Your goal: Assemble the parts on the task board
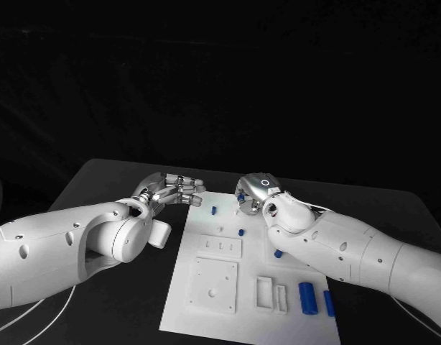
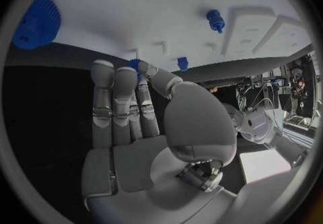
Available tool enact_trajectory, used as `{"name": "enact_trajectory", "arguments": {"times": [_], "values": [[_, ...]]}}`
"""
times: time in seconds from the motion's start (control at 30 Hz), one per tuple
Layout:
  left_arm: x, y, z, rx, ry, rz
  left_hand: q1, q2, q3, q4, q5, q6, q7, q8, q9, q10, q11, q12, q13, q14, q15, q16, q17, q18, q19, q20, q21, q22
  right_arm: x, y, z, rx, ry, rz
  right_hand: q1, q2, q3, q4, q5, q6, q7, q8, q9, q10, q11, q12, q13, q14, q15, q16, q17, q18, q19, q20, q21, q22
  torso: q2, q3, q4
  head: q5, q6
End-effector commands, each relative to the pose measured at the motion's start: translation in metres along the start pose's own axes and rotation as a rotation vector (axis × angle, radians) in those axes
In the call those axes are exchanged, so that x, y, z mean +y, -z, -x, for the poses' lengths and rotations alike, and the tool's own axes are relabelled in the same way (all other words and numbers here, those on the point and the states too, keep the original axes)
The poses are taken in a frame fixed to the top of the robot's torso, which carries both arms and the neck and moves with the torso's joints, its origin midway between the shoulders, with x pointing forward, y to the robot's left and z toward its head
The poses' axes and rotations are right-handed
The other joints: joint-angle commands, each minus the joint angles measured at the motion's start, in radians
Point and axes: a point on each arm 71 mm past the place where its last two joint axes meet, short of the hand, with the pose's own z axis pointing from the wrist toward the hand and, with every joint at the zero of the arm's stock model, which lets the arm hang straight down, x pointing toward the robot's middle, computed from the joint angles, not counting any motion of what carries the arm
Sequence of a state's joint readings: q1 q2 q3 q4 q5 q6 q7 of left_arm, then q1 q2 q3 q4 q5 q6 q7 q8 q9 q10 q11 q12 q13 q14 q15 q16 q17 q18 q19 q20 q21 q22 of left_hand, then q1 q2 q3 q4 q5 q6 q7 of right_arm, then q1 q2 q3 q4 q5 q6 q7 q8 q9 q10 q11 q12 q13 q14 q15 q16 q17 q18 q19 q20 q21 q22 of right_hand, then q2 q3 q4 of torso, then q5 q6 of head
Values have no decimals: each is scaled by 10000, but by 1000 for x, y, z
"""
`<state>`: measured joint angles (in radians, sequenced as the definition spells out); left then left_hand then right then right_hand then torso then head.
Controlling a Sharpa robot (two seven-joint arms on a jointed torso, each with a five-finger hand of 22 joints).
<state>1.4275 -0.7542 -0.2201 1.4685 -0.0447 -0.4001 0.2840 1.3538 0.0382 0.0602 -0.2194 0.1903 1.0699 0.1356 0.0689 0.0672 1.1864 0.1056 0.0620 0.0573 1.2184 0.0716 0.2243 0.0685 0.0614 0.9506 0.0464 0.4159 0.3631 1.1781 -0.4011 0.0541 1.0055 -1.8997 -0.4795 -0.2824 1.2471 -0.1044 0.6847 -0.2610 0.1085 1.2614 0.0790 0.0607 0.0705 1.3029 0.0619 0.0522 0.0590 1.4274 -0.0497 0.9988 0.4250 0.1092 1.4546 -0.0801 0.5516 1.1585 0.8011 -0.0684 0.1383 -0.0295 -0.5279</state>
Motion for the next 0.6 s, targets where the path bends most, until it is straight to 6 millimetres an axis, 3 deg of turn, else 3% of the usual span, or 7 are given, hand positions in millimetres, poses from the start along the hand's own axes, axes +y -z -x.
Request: {"name": "enact_trajectory", "arguments": {"times": [0.03, 0.6], "values": [[-2, 0, -1, 90, -13, -99, -13, -34, -49, 35, -41, -75, -17, -9, 2, -80, -7, -4, 12, -39, -22, 22, -7, 30, 75, 24, -62, -8, 1, 3, -7, 402, 169, 35, 68, -34, 33, 2, 32, 56, 17, 31, 6, 340, -299, 62, 18, 14, -85, 0, 3, 134, 95, -8, -44, 21, 7, -3, 0, -9, -2], [-2, 0, 1, 41, -22, -90, -13, -34, -49, 35, -41, -75, -17, -9, 2, -80, -7, -4, 12, -39, -22, 22, -7, 30, 75, 24, -62, -8, 0, 6, -8, 382, 65, 55, 41, -54, 6, -1, 159, 73, 12, 31, 7, 356, -306, 61, 17, 8, -98, 6, 13, 127, 150, -21, -165, 177, 22, -17, 3, -9, 17]]}}
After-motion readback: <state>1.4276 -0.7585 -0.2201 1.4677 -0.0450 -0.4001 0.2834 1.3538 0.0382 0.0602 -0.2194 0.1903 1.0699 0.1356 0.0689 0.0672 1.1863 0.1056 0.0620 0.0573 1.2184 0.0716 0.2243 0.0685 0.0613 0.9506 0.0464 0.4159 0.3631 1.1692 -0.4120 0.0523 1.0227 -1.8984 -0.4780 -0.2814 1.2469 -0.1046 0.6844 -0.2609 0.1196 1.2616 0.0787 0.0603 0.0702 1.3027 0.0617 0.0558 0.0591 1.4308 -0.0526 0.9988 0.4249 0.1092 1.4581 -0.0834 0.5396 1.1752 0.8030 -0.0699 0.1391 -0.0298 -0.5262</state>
